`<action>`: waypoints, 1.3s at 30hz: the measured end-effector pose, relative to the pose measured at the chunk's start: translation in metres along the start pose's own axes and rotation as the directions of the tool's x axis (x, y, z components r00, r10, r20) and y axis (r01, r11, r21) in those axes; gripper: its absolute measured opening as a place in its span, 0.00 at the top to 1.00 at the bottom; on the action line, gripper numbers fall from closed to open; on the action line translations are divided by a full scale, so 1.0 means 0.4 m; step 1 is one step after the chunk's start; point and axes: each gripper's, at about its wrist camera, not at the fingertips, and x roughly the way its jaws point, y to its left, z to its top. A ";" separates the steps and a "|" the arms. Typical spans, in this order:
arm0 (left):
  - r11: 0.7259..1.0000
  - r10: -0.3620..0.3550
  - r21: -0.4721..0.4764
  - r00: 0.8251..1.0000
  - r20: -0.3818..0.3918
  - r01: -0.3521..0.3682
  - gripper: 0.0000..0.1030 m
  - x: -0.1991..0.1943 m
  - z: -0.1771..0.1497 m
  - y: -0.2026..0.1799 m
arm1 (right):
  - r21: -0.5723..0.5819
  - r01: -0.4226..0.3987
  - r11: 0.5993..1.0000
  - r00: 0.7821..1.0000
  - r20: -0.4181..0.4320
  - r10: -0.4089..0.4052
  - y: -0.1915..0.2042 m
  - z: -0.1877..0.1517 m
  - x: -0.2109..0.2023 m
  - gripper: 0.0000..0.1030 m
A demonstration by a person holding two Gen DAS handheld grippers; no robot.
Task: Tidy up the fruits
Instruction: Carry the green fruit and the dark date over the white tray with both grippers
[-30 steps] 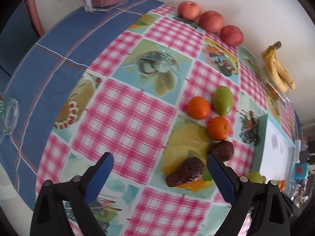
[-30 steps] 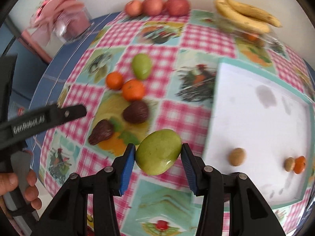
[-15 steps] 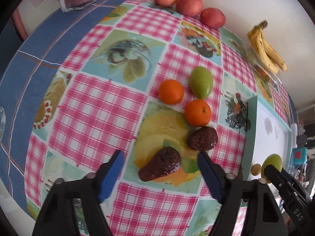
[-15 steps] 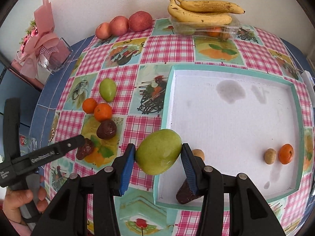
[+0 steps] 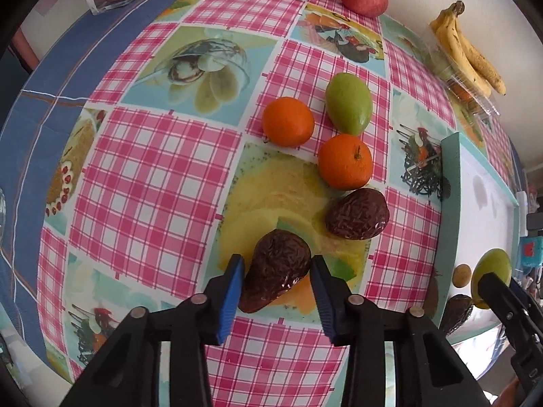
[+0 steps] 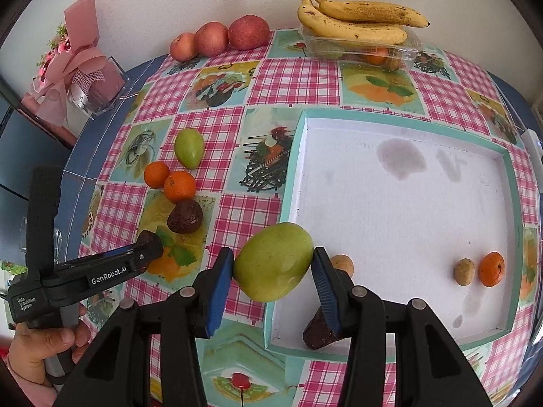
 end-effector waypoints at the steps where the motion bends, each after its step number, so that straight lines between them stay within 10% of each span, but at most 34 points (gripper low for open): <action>1: 1.000 0.003 0.002 1.000 0.002 -0.003 0.61 0.000 0.000 -0.001 | 0.000 0.001 1.000 1.000 -0.001 -0.001 0.001 0.000 0.000 0.52; 39: 0.990 -0.072 0.130 0.979 0.192 0.047 0.61 -0.170 -0.023 -0.213 | 0.277 0.136 0.951 0.986 0.058 -0.158 -0.313 -0.026 -0.117 0.52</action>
